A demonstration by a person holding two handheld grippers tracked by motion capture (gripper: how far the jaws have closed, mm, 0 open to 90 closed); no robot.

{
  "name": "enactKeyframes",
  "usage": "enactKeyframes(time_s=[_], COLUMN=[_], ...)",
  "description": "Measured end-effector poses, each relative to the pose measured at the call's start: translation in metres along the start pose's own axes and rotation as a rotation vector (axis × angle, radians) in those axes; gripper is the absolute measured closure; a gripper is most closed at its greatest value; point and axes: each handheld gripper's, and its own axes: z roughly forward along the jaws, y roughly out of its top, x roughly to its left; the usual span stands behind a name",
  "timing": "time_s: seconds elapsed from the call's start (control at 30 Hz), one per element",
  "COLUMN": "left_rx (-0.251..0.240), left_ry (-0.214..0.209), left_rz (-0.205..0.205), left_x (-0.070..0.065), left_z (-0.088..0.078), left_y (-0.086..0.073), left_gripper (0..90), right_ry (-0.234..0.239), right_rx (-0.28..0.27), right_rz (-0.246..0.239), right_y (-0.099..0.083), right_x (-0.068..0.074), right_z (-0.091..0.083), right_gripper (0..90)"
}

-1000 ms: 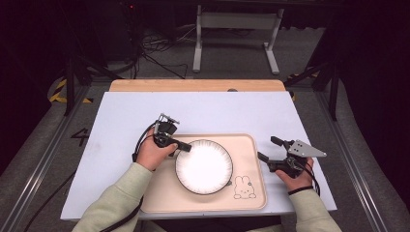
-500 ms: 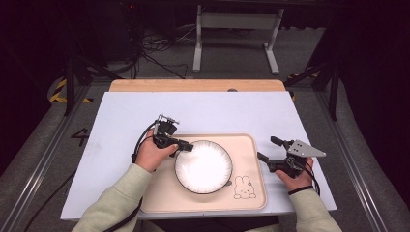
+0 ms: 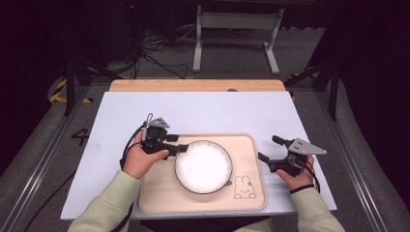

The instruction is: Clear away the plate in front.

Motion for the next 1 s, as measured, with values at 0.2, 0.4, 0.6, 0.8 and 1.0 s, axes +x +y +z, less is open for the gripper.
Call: enactKeyframes(time_s=[0.2, 0.4, 0.6, 0.8, 1.0], left_rx=[-0.026, -0.064, -0.116, -0.157, -0.188], left_ry=[0.029, 0.035, 0.049, 0.067, 0.074], left_rz=[0.033, 0.064, 0.068, 0.078, 0.073], left_x=[-0.002, 0.001, 0.005, 0.006, 0.009], left_z=[-0.014, -0.029, -0.048, -0.061, -0.071], left_y=[-0.009, -0.021, -0.033, -0.046, -0.062], left_gripper=[28.6, 26.8, 25.6, 22.4, 20.0], right_ry=[0.01, 0.03, 0.028, 0.007, 0.013], right_rx=[0.028, 0.107, 0.215, 0.193, 0.174], right_rz=[0.001, 0.004, 0.203, 0.167, 0.146], right_y=[0.001, 0.005, 0.004, 0.009, 0.014], right_x=[0.0, -0.002, -0.008, -0.013, -0.013], right_z=[0.003, 0.01, 0.012, 0.007, 0.002], right_gripper=[9.4, 15.0, 9.2, 5.9, 4.1])
